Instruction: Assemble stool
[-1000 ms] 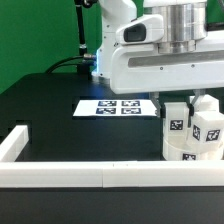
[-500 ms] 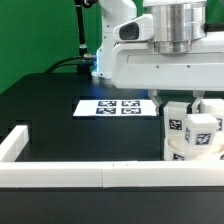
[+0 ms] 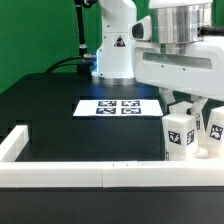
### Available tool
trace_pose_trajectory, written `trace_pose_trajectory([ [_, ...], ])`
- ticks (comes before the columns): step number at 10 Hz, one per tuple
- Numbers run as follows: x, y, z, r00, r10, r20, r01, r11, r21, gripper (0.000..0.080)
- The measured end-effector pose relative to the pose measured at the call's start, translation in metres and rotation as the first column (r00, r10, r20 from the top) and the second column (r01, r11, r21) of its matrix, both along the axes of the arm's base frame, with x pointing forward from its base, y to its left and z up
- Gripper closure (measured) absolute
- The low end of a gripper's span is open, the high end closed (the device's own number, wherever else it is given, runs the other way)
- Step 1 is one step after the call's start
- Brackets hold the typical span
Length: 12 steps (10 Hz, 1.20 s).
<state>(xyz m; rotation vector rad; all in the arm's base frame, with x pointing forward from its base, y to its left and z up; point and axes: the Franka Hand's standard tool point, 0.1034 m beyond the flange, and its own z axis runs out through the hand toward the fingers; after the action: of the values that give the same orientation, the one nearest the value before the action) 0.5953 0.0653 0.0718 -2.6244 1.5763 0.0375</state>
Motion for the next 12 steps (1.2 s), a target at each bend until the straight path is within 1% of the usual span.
trace_pose_trajectory([
  [1, -0.002, 0.0, 0.0, 0.995, -0.101, -0.01, 0.101, 0.995, 0.01, 0.0463],
  [2, -0.005, -0.001, 0.0, 0.983, -0.183, -0.02, 0.184, 0.982, 0.038, 0.0463],
  [3, -0.007, 0.002, 0.0, 0.946, -0.321, -0.042, 0.323, 0.945, 0.054, 0.0463],
  [4, -0.009, 0.004, -0.001, 0.914, -0.402, -0.049, 0.404, 0.911, 0.083, 0.0463],
  [5, -0.013, 0.009, -0.001, 0.835, -0.547, -0.055, 0.55, 0.828, 0.111, 0.0463],
  [6, -0.012, 0.015, 0.0, 0.791, -0.609, -0.055, 0.611, 0.783, 0.117, 0.0463],
  [7, -0.013, 0.02, 0.0, 0.75, -0.658, -0.073, 0.662, 0.741, 0.112, 0.0463],
  [8, -0.013, 0.02, 0.0, 0.714, -0.695, -0.082, 0.7, 0.706, 0.112, 0.0463],
  [9, -0.013, 0.02, 0.0, 0.697, -0.712, -0.087, 0.717, 0.688, 0.11, 0.0463],
  [10, -0.012, 0.021, 0.0, 0.621, -0.777, -0.107, 0.784, 0.612, 0.107, 0.0463],
  [11, -0.012, 0.022, 0.0, 0.605, -0.789, -0.11, 0.796, 0.596, 0.106, 0.0463],
  [12, -0.012, 0.022, 0.0, 0.617, -0.78, -0.107, 0.787, 0.608, 0.107, 0.0463],
])
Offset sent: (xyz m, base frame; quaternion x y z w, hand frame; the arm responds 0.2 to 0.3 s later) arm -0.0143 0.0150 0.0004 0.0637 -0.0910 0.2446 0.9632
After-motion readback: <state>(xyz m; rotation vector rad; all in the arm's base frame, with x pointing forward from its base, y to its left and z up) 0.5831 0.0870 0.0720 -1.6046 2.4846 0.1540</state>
